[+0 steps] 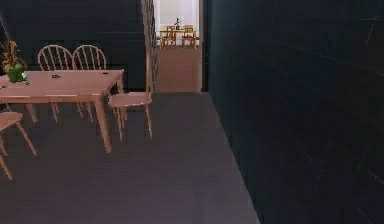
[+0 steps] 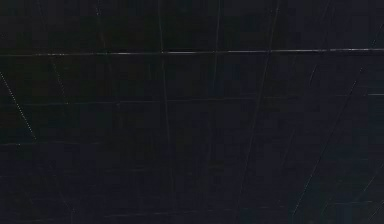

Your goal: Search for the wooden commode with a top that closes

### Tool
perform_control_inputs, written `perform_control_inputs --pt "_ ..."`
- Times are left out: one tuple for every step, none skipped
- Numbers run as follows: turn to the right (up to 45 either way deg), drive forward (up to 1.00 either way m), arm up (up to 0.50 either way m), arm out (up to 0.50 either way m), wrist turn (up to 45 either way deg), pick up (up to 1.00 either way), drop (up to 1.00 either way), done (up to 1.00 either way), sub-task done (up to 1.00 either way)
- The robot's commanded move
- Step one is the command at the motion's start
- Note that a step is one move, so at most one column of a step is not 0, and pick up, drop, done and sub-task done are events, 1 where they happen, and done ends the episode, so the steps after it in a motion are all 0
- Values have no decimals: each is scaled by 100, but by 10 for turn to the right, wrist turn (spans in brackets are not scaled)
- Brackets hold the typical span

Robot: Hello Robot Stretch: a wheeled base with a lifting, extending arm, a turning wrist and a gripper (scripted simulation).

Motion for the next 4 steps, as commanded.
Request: perform_control_inputs --pt "0 100 0 0 0 0 0 0 0" --pt "30 0 0 0 0 0 0 0 0" --pt "0 100 0 0 0 0 0 0 0" --pt "120 0 0 0 0 0 0 0 0"
